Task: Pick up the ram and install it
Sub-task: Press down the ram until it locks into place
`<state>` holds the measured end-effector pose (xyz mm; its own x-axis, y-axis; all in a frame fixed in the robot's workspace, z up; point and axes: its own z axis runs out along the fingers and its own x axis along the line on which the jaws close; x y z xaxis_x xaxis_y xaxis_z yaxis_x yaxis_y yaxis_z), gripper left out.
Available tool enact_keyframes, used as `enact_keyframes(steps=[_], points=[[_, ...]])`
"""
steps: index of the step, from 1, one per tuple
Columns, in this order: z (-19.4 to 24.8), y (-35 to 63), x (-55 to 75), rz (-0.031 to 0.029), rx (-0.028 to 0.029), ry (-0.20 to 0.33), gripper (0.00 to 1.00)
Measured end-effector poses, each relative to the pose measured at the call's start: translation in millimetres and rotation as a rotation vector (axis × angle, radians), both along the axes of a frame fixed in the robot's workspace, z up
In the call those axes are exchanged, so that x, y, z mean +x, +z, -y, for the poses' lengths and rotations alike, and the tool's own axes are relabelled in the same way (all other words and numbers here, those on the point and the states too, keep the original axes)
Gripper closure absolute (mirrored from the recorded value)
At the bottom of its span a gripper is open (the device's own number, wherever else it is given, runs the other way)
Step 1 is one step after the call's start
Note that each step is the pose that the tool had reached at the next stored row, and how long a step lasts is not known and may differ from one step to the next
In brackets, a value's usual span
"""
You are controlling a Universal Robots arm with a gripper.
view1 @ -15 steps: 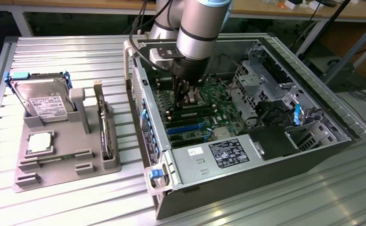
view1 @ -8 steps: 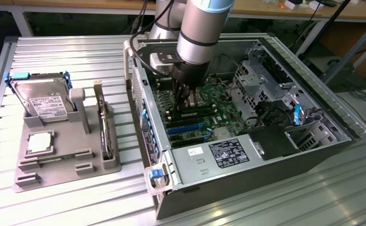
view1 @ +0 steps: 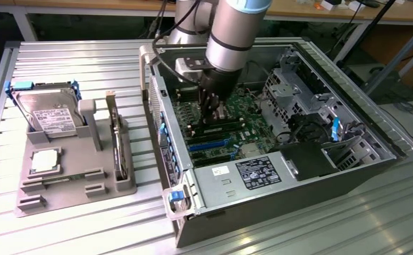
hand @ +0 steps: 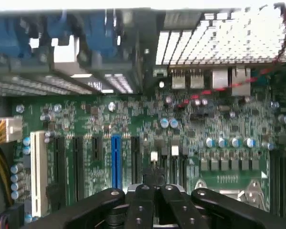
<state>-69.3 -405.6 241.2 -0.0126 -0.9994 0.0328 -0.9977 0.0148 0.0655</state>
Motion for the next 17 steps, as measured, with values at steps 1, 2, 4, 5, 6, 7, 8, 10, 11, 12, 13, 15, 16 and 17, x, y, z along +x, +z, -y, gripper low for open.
enact_keyframes(steps=[1, 2, 4, 5, 6, 7, 8, 10, 11, 12, 13, 15, 16, 17], points=[[0.1, 2.7, 5.6, -0.0011, 0.0, 0.0, 0.9], [0.8, 6.1, 16.6, -0.0012, 0.0003, 0.0, 0.9], [1.6, 6.5, 23.9, -0.0013, 0.0002, 0.001, 0.9], [1.8, 6.4, 25.9, -0.001, 0.0003, 0.002, 0.9], [3.1, 7.8, 27.9, -0.0008, 0.0023, 0.003, 0.9], [4.7, 13.9, 31.1, -0.0007, 0.0045, 0.003, 0.9], [7.2, 18.5, 33.3, -0.0006, 0.0178, 0.005, 0.9], [11.1, 22.1, 35.6, -0.0007, 0.0389, 0.009, 0.9], [12.3, 24.1, 37.4, -0.0008, 0.0449, 0.01, 0.9], [12.2, 25.3, 38.8, -0.0008, 0.0448, 0.01, 0.9], [12.3, 25.3, 38.9, -0.0009, 0.0448, 0.01, 0.9], [12.3, 33.9, 39.8, -0.0144, 0.0389, 0.008, 0.9], [12.0, 46.9, 41.1, -0.0167, 0.0317, 0.007, 0.9], [11.7, 51.1, 45.7, -0.011, 0.0294, 0.007, 0.9]])
